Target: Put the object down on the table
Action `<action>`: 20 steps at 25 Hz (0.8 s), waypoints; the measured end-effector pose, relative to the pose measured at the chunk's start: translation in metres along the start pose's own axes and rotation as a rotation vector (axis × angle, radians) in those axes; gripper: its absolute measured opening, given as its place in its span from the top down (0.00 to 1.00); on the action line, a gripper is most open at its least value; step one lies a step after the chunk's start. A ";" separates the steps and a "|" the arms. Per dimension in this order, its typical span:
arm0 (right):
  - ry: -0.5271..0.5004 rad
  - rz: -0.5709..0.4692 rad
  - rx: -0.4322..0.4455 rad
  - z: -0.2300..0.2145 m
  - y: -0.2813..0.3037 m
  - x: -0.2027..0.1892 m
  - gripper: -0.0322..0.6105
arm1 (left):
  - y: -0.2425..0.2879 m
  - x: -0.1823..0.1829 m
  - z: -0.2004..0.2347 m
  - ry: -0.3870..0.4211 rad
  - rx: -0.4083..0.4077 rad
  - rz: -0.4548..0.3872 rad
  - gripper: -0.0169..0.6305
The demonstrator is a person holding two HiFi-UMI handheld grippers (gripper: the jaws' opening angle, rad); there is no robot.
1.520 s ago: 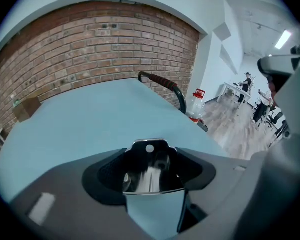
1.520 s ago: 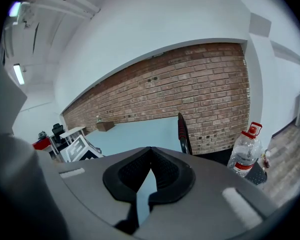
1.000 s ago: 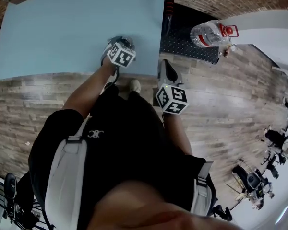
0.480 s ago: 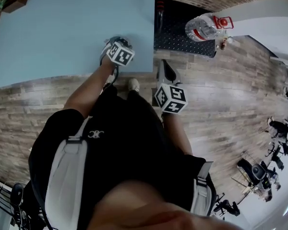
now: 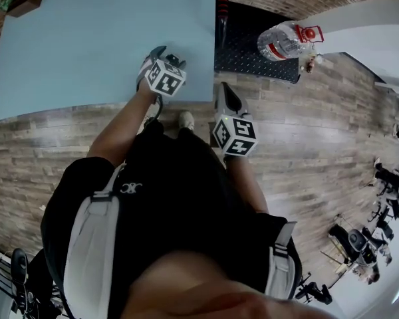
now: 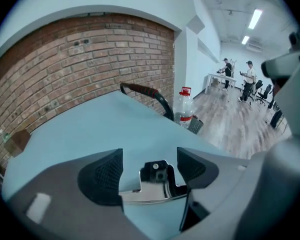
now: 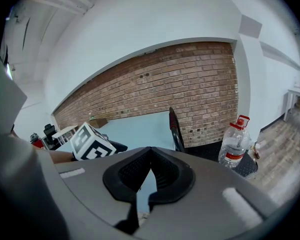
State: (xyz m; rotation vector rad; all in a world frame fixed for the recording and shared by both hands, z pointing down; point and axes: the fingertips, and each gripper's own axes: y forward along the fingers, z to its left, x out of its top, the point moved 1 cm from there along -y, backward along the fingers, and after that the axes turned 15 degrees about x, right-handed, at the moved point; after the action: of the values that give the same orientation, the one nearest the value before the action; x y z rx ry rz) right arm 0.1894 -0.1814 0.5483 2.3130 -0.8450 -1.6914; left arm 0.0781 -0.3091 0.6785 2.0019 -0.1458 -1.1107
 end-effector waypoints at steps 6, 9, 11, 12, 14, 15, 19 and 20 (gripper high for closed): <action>-0.031 -0.015 0.047 0.014 0.016 0.011 0.93 | -0.045 0.032 0.058 -0.174 0.058 -0.106 0.76; -0.053 -0.031 0.072 0.021 0.024 0.021 0.93 | -0.066 0.040 0.085 -0.209 0.114 -0.149 0.96; -0.066 -0.044 0.090 0.026 0.030 0.029 0.93 | -0.080 0.044 0.098 -0.231 0.125 -0.165 0.97; -0.073 -0.051 0.100 0.028 0.034 0.033 0.93 | -0.087 0.045 0.103 -0.247 0.124 -0.169 0.97; -0.088 -0.067 0.119 0.034 0.041 0.041 0.93 | -0.099 0.045 0.112 -0.298 0.113 -0.175 0.97; -0.097 -0.074 0.126 0.038 0.044 0.046 0.93 | -0.106 0.044 0.117 -0.326 0.109 -0.181 0.97; -0.134 -0.110 0.142 0.051 0.052 0.062 0.93 | -0.134 0.043 0.131 -0.375 0.118 -0.215 0.97; -0.142 -0.124 0.147 0.054 0.053 0.066 0.93 | -0.140 0.044 0.133 -0.378 0.122 -0.224 0.97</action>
State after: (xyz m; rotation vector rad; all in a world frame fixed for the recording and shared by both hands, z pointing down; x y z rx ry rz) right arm 0.1351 -0.2485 0.4981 2.4084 -0.8976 -1.9258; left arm -0.0333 -0.3171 0.5149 1.9276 -0.1918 -1.6552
